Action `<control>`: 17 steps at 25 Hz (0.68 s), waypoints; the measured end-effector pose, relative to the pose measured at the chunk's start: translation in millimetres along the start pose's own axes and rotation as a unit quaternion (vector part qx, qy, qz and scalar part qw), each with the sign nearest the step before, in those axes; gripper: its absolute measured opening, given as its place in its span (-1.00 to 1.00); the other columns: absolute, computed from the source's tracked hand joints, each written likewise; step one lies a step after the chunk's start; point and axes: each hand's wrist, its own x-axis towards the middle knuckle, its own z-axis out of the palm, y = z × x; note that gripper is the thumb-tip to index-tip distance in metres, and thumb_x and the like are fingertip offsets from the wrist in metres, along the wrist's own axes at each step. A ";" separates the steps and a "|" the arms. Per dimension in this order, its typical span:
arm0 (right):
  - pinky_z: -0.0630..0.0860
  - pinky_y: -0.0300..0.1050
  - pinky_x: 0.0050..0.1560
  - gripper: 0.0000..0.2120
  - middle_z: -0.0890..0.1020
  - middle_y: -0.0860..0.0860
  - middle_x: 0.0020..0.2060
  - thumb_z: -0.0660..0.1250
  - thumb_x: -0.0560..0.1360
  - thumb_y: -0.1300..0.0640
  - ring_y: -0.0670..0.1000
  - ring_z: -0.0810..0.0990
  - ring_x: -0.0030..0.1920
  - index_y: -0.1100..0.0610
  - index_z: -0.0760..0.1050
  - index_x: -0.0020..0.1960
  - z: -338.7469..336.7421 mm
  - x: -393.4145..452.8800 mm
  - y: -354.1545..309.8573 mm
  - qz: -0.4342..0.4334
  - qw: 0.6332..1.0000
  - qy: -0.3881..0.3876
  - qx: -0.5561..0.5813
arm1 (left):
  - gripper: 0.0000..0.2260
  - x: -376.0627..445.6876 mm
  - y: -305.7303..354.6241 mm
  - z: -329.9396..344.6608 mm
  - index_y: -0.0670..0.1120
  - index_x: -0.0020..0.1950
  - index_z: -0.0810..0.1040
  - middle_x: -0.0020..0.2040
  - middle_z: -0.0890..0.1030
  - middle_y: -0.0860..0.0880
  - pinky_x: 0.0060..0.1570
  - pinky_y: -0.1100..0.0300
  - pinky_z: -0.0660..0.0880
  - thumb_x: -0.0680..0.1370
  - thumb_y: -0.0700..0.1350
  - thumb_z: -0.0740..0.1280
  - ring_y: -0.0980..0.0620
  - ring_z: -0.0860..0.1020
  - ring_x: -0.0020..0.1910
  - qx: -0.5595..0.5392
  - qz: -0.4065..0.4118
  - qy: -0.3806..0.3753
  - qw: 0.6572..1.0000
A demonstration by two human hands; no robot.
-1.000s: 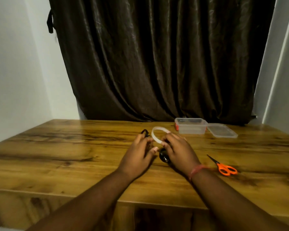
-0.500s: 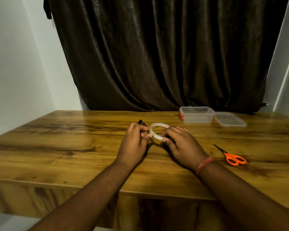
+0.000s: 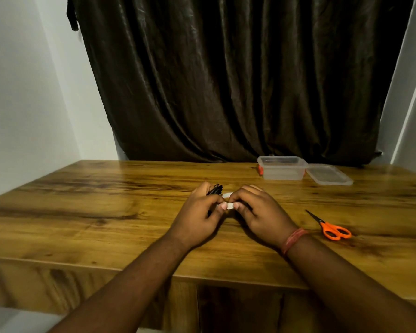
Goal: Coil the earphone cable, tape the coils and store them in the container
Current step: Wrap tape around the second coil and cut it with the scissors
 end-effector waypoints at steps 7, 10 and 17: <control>0.42 -0.12 0.03 -0.92 0.50 -0.18 -0.10 0.26 0.59 0.12 -0.12 0.44 -0.01 0.00 0.52 0.02 -0.7 0.3 0.9 -0.014 1.000 -0.001 0.020 | -0.80 -1.9 6.7 -2.4 -0.08 -0.09 0.55 -0.06 0.41 0.01 -0.09 0.00 0.47 0.61 0.01 0.24 0.07 0.42 -0.08 -0.013 0.002 -0.033 0.999; 0.44 -0.07 0.08 -0.92 0.52 -0.16 -0.07 0.26 0.60 0.08 -0.10 0.46 0.01 -0.01 0.52 0.04 0.7 1.1 0.5 -0.028 0.999 -0.019 0.008 | -0.80 -2.4 6.5 -1.9 -0.08 -0.11 0.54 -0.08 0.41 0.03 -0.12 0.00 0.47 0.62 0.00 0.26 0.09 0.42 -0.11 -0.010 0.007 -0.037 0.999; 0.40 -0.22 0.01 -0.91 0.50 -0.21 -0.11 0.28 0.58 0.15 -0.16 0.44 -0.01 0.00 0.52 0.02 -0.2 0.7 2.6 -0.011 0.999 0.016 0.042 | -0.80 -2.0 5.3 -2.1 -0.07 -0.06 0.54 -0.04 0.41 0.02 -0.08 -0.06 0.47 0.62 -0.01 0.19 0.04 0.44 -0.06 -0.046 0.006 -0.040 0.998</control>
